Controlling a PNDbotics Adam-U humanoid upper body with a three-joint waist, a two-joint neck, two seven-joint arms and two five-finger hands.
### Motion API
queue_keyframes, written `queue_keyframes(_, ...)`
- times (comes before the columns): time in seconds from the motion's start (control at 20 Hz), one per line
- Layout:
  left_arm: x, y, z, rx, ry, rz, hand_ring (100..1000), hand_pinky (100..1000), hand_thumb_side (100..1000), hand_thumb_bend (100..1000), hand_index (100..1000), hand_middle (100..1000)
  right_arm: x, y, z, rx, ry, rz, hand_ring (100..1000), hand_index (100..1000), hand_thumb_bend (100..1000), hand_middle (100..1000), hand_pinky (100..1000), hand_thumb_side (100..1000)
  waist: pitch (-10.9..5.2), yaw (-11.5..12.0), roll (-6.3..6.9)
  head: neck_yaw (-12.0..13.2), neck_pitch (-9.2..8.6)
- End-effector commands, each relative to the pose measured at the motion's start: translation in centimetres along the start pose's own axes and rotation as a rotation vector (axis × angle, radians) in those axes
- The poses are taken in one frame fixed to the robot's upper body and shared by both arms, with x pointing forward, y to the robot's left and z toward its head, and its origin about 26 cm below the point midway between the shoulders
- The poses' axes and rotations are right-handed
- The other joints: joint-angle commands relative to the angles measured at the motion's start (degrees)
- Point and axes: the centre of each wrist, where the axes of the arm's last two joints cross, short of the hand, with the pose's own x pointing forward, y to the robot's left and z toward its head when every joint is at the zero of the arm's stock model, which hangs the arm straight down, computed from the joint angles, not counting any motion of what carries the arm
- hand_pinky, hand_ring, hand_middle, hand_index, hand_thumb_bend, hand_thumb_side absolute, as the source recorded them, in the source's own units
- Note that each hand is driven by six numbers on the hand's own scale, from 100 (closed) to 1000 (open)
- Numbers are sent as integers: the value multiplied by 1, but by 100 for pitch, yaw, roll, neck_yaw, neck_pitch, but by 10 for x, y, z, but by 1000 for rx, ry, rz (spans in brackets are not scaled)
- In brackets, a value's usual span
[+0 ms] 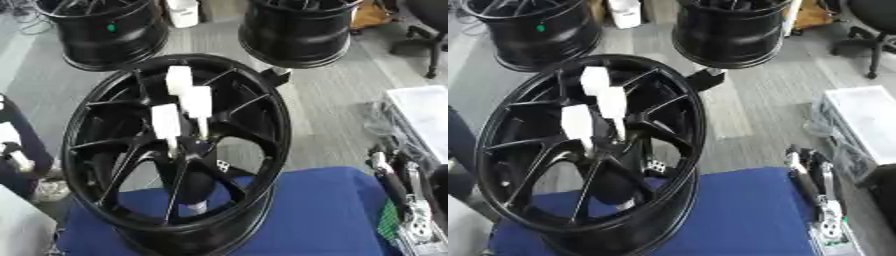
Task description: Pull the pin out of the wheel hub.
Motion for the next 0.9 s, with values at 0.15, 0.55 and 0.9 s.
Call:
queue_keyframes(0.15,-7,-12,9,259,39,57,789,813,563,844,886,820,5,-1,-5,-8,-21,-5,586,602,100,549,677,609,-51,17,-16,-17,-11)
queue_keyframes(0.55,30,-17,37,583,-163,414,686,748,547,693,807,719,5,-2,-5,-24,-21,-10,586,602,100,549,677,614,-21,97,-43,-73,-11)
queue_keyframes(0.9,84,-58,68,781,-296,862,603,703,511,567,740,629,7,-1,-7,-35,-26,-21,586,602,100,548,677,613,48,193,-113,-152,-11)
